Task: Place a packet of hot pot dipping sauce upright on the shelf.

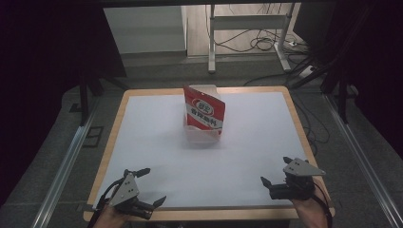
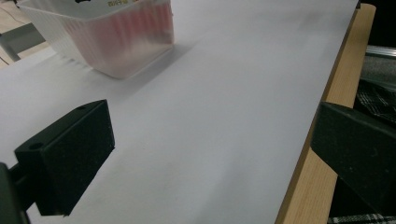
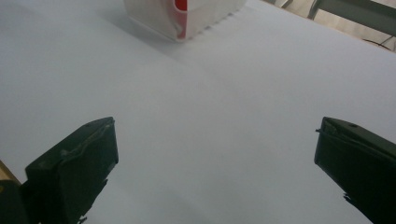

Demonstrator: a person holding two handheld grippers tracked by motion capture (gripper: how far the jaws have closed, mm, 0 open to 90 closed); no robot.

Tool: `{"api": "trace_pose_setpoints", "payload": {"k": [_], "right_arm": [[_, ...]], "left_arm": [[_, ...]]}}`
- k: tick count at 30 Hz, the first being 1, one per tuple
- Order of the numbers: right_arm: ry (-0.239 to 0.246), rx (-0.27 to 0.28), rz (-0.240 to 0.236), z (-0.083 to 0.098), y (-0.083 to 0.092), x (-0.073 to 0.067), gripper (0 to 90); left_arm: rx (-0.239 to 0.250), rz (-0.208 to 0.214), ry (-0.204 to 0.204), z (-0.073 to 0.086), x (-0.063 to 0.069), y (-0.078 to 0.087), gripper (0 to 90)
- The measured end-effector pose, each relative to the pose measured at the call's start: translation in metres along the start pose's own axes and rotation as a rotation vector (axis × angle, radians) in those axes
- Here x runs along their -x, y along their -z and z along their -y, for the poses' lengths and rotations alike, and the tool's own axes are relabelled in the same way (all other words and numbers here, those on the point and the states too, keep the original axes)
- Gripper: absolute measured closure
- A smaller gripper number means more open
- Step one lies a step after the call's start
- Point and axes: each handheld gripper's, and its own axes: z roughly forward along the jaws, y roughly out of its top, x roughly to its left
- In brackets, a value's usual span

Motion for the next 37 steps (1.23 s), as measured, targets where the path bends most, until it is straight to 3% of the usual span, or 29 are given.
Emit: {"api": "trace_pose_setpoints", "payload": {"k": [9, 23, 30, 37], "right_arm": [[-0.028, -0.008, 0.031, 0.014, 0.009, 0.006, 0.0], [-0.039, -0.066, 0.059, 0.034, 0.011, 0.013, 0.0], [-0.082, -0.127, 0.049, 0.045, 0.007, 0.019, 0.0], [-0.095, -0.136, 0.041, 0.047, 0.006, 0.021, 0.0]], "left_arm": [[-0.002, 0.002, -0.001, 0.000, 0.000, 0.000, 0.0], [-0.004, 0.013, 0.001, 0.000, 0.000, 0.000, 0.0], [-0.006, 0.016, 0.002, 0.000, 0.000, 0.000, 0.0], [-0.008, 0.018, 0.003, 0.000, -0.001, 0.000, 0.0]]}}
